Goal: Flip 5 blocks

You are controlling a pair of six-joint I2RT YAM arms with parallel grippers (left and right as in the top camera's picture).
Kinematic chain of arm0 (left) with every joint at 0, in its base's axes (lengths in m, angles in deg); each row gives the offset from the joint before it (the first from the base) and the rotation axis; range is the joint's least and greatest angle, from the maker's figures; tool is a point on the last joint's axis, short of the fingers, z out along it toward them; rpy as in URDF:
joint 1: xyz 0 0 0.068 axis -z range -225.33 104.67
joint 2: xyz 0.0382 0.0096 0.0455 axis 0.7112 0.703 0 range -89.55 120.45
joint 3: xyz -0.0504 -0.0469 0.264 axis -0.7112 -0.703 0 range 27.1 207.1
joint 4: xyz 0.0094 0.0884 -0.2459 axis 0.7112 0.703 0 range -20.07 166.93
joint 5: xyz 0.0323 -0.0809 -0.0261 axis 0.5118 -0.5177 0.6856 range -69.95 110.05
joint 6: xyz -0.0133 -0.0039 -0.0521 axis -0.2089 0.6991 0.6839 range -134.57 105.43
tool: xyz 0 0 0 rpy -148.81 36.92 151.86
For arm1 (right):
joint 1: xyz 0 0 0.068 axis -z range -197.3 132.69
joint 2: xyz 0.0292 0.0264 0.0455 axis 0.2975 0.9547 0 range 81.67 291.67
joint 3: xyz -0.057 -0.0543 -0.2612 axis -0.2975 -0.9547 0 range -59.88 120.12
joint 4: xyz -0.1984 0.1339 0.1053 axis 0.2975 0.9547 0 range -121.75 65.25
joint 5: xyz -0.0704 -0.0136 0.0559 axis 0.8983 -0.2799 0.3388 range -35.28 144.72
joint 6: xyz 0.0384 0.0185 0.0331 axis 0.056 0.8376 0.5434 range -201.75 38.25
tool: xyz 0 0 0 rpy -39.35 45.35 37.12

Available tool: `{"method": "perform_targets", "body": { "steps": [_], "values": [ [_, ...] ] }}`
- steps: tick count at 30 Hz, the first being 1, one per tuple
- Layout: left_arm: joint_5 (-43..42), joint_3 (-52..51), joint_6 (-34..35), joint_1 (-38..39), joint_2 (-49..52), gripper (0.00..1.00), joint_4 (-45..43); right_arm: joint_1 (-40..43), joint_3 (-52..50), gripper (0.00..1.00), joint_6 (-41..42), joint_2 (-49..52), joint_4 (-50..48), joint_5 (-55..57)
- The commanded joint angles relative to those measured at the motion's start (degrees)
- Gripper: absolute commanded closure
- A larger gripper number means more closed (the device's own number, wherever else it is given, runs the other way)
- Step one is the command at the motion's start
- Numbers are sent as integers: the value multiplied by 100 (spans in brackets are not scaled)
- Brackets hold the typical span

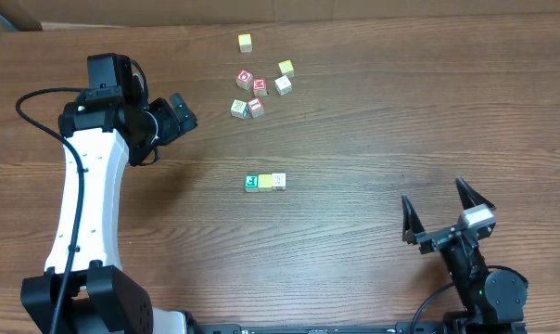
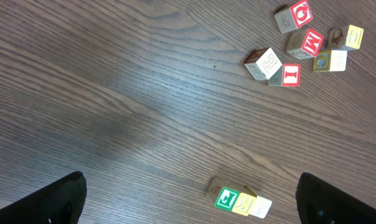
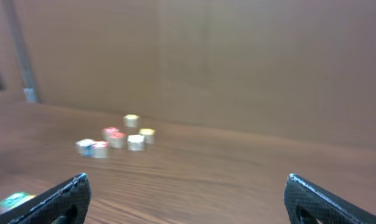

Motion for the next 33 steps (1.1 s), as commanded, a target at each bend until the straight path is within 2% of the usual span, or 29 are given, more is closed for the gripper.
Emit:
{"method": "perform_targets", "body": {
  "steps": [1,8,15,18,24,33],
  "values": [
    [-24,37,-72,37,13,0,-9,15,-57,0,26,-37,-155,-914],
    [-22,37,-72,37,13,0,-9,17,400,0,798,-35,-4,-636],
    [-22,37,-72,37,13,0,-9,17,1888,0,863,682,975,-260],
    [-22,37,-72,37,13,0,-9,17,2756,0,907,1432,1294,-280],
    [-24,37,-72,37,13,0,-9,17,5152,0,905,3650,2809,-439],
    [-22,37,-72,37,13,0,-9,17,9868,0,903,7549,6113,-1040]
  ]
}}
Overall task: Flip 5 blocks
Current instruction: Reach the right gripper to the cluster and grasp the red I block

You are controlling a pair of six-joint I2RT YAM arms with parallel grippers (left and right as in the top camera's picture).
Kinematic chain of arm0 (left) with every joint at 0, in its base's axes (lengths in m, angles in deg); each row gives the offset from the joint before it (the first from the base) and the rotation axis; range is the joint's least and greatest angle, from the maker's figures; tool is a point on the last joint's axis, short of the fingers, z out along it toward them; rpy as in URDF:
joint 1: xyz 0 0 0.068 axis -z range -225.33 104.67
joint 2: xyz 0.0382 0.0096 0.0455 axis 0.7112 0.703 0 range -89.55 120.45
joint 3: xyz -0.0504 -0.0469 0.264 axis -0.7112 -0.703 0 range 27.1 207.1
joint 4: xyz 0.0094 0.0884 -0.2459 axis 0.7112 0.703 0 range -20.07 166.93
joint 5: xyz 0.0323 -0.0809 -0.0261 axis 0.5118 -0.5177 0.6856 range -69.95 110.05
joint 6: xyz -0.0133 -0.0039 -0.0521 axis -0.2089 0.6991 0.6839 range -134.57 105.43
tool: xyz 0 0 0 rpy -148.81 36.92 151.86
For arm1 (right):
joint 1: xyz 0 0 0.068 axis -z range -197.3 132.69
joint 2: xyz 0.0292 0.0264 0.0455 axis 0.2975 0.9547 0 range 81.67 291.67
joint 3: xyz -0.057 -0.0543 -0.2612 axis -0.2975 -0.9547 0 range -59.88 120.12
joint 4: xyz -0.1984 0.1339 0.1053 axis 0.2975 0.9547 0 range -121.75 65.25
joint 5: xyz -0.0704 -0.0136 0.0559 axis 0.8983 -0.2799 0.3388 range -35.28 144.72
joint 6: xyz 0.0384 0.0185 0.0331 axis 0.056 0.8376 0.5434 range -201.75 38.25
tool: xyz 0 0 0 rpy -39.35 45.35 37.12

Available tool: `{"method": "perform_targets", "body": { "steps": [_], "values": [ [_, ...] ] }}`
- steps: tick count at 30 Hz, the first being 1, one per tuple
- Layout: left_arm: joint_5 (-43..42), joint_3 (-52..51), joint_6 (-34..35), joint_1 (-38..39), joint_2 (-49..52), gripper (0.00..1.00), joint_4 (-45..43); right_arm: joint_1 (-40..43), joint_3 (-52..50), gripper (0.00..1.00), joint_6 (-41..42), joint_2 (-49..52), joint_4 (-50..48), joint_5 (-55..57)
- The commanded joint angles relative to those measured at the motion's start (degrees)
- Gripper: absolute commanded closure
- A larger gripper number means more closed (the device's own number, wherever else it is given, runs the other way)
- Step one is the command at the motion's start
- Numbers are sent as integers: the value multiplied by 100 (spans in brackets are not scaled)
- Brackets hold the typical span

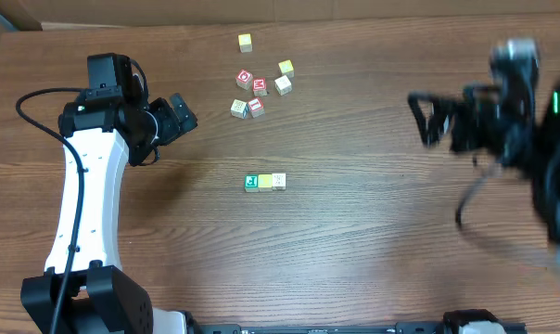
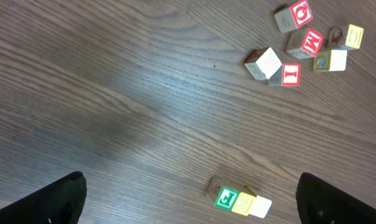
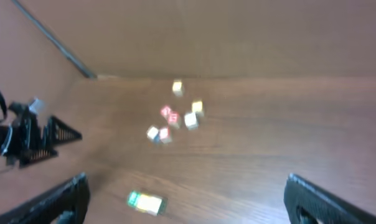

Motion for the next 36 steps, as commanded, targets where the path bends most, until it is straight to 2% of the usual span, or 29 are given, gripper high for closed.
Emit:
{"method": "perform_targets", "body": {
  "steps": [1,4,6,8,15,16,17,20,23,29,36],
  "values": [
    [-11,37,-72,37,11,0,-15,13,1451,0,2,1143,706,-409],
    [-13,37,-72,37,11,0,-17,2,2483,0,4,2146,1412,-782],
    [-13,37,-72,37,11,0,-15,-2,2791,0,9,2664,1467,-1191],
    [-11,37,-72,37,11,0,-15,0,2798,0,7,2981,1283,-1633],
    [-13,37,-72,37,11,0,-15,-42,2776,0,181,3882,1045,-2035],
    [-11,37,-72,37,11,0,-17,-90,2774,9,227,3978,990,-1971],
    [-11,37,-72,37,11,0,-15,-179,2774,16,431,4089,901,-1764],
    [-13,37,-72,37,11,1,-15,-623,2771,21,984,4358,557,-772],
    [-11,37,-72,37,11,0,-17,-1235,2774,32,1080,4625,192,205],
    [-11,37,-72,37,11,0,-15,-2350,2771,30,1078,5259,-437,1711],
    [-11,37,-72,37,11,0,-15,-3110,2771,23,1032,6102,-1248,2942]
  ]
}}
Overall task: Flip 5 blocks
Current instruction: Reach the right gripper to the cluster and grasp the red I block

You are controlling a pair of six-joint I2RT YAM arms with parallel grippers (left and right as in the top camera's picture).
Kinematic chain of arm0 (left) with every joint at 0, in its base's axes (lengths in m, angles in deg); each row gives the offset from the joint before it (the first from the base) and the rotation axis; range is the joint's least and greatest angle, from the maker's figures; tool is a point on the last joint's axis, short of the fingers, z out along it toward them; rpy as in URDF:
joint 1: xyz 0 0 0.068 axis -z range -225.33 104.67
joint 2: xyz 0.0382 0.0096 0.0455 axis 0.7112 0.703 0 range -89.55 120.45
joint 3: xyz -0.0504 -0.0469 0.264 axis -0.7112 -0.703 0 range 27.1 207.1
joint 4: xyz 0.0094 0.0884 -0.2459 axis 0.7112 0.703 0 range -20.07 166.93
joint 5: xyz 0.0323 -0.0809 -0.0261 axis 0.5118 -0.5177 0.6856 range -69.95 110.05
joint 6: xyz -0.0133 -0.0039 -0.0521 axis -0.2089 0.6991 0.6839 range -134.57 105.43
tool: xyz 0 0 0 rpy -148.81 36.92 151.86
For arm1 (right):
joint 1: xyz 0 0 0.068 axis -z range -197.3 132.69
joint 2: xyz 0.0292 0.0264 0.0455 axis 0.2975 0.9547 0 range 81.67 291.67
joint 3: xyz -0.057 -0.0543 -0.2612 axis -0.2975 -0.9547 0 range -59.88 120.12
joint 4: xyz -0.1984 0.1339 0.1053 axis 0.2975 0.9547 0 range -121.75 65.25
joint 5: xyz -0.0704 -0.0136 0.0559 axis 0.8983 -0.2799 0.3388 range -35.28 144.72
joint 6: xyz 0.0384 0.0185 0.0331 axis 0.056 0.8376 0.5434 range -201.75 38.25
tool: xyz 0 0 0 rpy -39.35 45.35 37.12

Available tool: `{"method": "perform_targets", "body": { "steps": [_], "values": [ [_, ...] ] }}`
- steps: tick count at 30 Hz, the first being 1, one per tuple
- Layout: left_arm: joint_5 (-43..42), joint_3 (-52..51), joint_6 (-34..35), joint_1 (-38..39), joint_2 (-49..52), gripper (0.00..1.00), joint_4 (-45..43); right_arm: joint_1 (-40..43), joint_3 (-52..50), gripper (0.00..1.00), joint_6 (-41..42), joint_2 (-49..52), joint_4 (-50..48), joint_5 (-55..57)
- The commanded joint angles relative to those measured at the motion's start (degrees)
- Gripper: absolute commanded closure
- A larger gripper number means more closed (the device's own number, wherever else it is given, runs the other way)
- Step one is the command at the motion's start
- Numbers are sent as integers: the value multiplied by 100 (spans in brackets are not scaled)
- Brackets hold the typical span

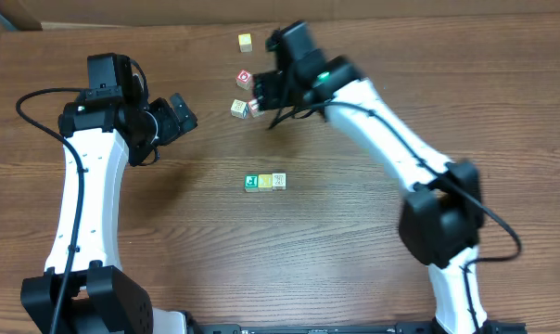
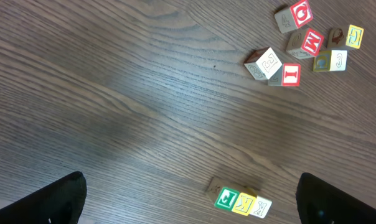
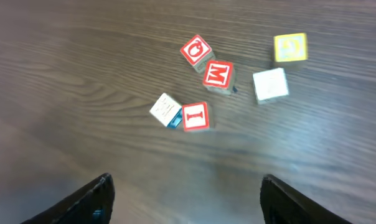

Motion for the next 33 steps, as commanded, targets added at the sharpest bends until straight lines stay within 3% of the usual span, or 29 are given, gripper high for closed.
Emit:
{"method": "perform_targets", "body": {
  "steps": [1,6,12,30,33],
  "values": [
    [-17,37,-72,37,11,0,-13,-131,118,23,-13,339,-258,994],
    [-20,37,-72,37,11,0,-13,-227,118,24,-79,785,-778,1082],
    [-17,37,-72,37,11,0,-13,-227,118,37,-79,1128,-1161,927],
    [-17,37,-72,37,11,0,-13,-227,111,37,-81,1753,-1740,579],
    [-17,37,-72,37,11,0,-15,-225,111,47,-83,1788,-1757,584]
  ]
}}
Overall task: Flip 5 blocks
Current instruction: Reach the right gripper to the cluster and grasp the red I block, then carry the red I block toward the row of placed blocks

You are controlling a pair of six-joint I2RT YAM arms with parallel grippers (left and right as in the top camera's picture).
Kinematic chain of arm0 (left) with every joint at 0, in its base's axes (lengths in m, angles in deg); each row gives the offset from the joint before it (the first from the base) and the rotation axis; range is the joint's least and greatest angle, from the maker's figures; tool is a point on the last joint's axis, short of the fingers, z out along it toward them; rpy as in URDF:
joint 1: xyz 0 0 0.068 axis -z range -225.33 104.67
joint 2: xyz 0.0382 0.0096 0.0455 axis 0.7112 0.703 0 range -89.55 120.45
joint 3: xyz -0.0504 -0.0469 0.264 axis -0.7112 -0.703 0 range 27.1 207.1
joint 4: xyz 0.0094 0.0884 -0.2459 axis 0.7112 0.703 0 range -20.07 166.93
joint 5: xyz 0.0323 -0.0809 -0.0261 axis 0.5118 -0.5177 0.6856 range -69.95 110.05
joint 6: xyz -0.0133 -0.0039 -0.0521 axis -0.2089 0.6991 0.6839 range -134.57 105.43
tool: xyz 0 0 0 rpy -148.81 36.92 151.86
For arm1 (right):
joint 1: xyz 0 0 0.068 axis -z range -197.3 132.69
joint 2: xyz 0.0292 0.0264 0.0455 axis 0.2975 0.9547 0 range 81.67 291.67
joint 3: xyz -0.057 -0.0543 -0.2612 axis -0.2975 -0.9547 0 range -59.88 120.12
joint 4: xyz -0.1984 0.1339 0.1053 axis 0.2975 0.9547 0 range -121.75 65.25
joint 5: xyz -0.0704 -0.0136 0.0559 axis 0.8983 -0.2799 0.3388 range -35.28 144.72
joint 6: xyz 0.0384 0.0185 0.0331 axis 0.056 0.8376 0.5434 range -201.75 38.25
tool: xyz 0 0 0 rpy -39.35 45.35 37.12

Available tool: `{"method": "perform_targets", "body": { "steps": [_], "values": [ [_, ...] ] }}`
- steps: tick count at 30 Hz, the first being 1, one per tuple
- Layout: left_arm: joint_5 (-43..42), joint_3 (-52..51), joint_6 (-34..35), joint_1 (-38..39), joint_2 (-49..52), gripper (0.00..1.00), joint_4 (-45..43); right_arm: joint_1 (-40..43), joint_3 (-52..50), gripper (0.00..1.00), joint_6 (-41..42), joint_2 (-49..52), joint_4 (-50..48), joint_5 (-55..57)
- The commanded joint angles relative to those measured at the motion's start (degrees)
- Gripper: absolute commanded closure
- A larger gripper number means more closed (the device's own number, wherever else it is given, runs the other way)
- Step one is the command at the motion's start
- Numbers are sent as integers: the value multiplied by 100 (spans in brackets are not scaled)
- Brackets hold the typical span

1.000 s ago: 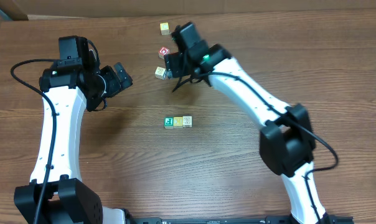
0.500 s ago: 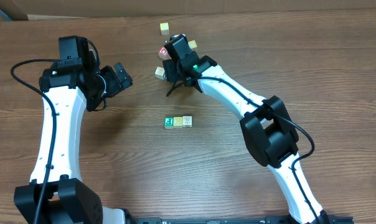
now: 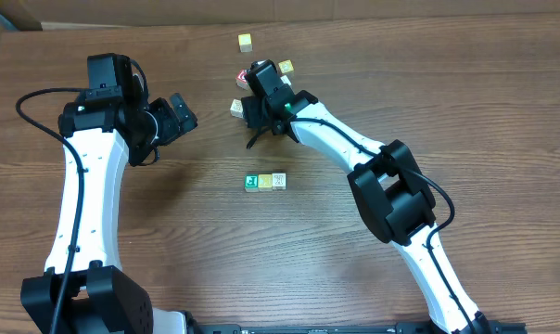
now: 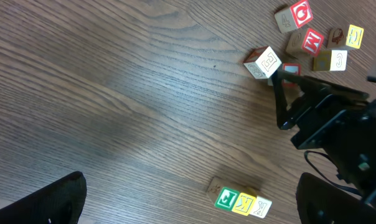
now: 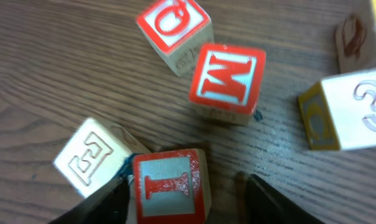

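Observation:
My right gripper [image 5: 188, 202] is open and low over the cluster of letter blocks, its fingers on either side of the red I block [image 5: 169, 186]. The left finger is close against that block; the right one stands apart from it. Around it lie a cream E block [image 5: 94, 155], a red M block [image 5: 228, 73], a red Q block [image 5: 173, 23] and a yellow-sided 3 block [image 5: 350, 112]. In the overhead view the right gripper [image 3: 252, 116] covers part of the cluster. My left gripper [image 3: 183, 109] hangs open to the left, holding nothing.
A row of three blocks, green, yellow and white [image 3: 265, 182], lies mid-table, also seen as the row [image 4: 241, 200]. A lone yellow block [image 3: 246, 42] sits at the far edge. A cardboard wall runs along the back.
My right gripper was higher above the cluster with the blocks small below it; now it is down at table level, straddling the red I block. The left arm has not moved.
My right arm was parked open at the near right of the table. Then it was raised at the far right, then it was over the block cluster. Now it is low around the red I block. The left arm stayed still throughout.

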Motion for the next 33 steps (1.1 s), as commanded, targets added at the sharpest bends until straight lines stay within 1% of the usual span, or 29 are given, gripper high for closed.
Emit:
{"method": "perform_targets", "body": {
  "steps": [1,2,3,8,12,17,25,30,33],
  "values": [
    [-22,37,-72,37,11,0,-11,20,114,53,11,151,-72,-17],
    [-20,37,-72,37,11,0,-13,24,120,58,13,140,-105,-20],
    [-22,37,-72,37,11,0,-11,31,131,59,11,129,-127,-20],
    [-20,37,-72,37,11,0,-11,74,136,60,13,28,-94,-20],
    [-20,37,-72,37,11,0,-11,96,136,71,13,-286,101,-20],
    [-20,37,-72,37,11,0,-11,96,136,72,13,-876,483,-22],
    [-22,37,-72,37,11,0,-11,101,136,72,13,-2024,2122,28],
    [-20,37,-72,37,11,0,-11,136,136,73,278,-2540,3482,-103],
    [-20,37,-72,37,11,0,-11,133,133,74,396,-2621,4360,-282]
  ]
}}
